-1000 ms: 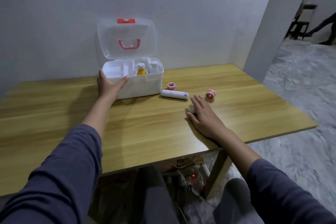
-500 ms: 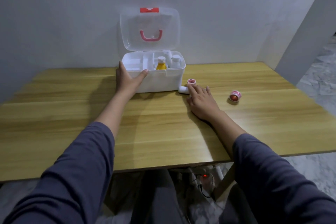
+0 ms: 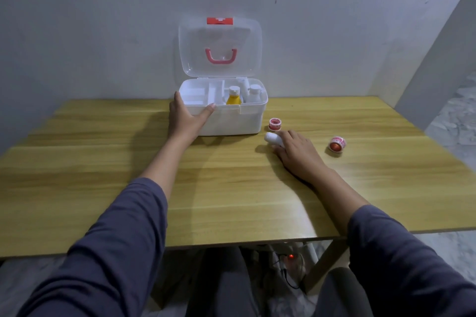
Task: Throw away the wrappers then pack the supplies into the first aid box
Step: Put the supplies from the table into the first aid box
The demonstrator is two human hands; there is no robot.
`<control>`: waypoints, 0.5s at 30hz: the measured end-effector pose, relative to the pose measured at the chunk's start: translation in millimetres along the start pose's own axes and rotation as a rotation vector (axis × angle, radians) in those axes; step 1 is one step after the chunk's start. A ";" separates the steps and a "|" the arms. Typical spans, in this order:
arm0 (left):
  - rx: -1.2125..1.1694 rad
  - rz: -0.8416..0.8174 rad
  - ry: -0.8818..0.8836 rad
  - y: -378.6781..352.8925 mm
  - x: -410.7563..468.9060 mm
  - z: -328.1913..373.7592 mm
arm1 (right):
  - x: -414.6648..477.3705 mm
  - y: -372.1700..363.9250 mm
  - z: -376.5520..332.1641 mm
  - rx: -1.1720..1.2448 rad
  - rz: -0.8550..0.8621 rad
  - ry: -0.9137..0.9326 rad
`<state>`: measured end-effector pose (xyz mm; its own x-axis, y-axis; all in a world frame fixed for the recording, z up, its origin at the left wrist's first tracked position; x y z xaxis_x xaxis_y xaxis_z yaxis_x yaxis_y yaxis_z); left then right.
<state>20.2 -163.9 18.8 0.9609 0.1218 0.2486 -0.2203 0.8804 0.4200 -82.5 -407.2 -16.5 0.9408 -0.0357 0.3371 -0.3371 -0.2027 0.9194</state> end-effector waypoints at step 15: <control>-0.097 0.048 0.036 8.2 8.5 -3.5 | 96.1 80.6 -123.0 0.483 0.090 0.269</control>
<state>27.2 -154.1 21.3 0.9554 0.1795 0.2346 -0.2506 0.9130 0.3218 -23.6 -306.6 114.9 0.8456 0.1641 0.5079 -0.3019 -0.6377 0.7086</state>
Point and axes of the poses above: each hand's wrist, its own x-axis towards the middle knuckle, its own y-axis out of the back of the hand, z = x × y, the point moved 7 cm from there along x, towards the middle knuckle, and after that the axes turned 2 degrees about z, right-handed, at the moved point
